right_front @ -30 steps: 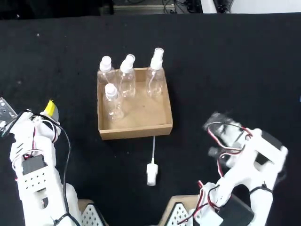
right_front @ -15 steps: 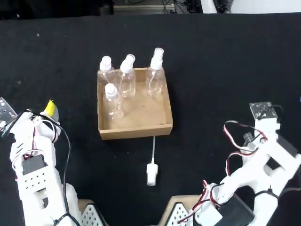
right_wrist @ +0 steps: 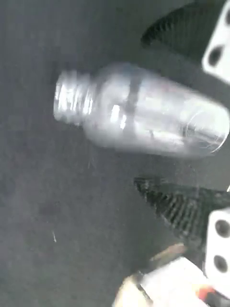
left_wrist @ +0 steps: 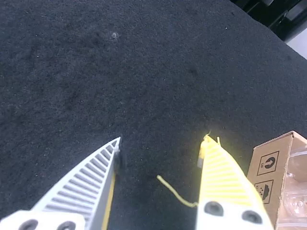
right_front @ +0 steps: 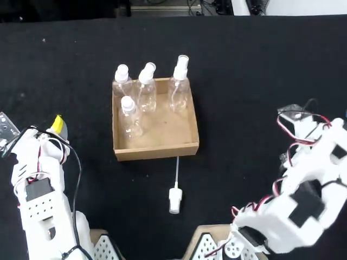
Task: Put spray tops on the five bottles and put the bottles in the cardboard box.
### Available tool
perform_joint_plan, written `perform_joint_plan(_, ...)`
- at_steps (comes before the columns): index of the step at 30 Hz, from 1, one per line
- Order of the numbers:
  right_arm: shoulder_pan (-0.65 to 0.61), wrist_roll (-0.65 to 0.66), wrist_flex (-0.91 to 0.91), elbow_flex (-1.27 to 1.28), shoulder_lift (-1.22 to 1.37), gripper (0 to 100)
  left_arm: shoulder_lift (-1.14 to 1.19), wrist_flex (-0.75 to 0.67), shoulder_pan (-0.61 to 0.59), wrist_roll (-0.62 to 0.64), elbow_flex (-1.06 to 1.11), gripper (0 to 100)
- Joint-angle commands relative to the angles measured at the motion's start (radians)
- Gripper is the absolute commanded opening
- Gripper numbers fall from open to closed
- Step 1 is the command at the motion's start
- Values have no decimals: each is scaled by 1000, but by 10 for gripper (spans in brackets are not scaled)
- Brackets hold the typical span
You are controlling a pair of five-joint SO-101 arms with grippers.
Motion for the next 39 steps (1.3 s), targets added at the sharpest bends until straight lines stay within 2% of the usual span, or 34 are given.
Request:
perform_joint_plan(1, 3, 75, 52, -82, 25, 354, -21, -26, -15, 2, -16, 234)
perform_joint_plan(4, 21, 77, 12, -76, 25, 354, -21, -26, -13, 2, -18, 234)
perform_joint_plan(12, 69, 75, -281, 136, 21, 350, -21, -26, -13, 2, -18, 234)
perform_joint_plan(14, 66, 71, -296, 150, 21, 307, -21, -26, -13, 2, -18, 234)
perform_joint_plan(17, 61, 66, -296, 154, 21, 160, -21, -26, -13, 2, -16, 234)
perform_joint_plan(19, 61, 8, -302, 142, 19, 34, -21, -26, -13, 2, -16, 234)
perform_joint_plan(20, 60, -31, -301, 122, 18, 4, -21, -26, -13, 2, -16, 234)
perform_joint_plan(22, 66, -103, -296, 82, 1, 34, -21, -26, -13, 2, -16, 234)
perform_joint_plan(28, 58, -288, -295, 54, -116, 10, -21, -5, -15, 2, -25, 234)
perform_joint_plan(31, 58, -420, -295, 50, -194, 10, -23, 104, -7, -61, -117, 234)
perform_joint_plan(35, 58, -559, -295, 54, -294, 10, -12, 350, 39, -164, -351, 234)
perform_joint_plan(39, 60, -603, -295, 53, -334, 10, -9, 565, 133, -311, -565, 234)
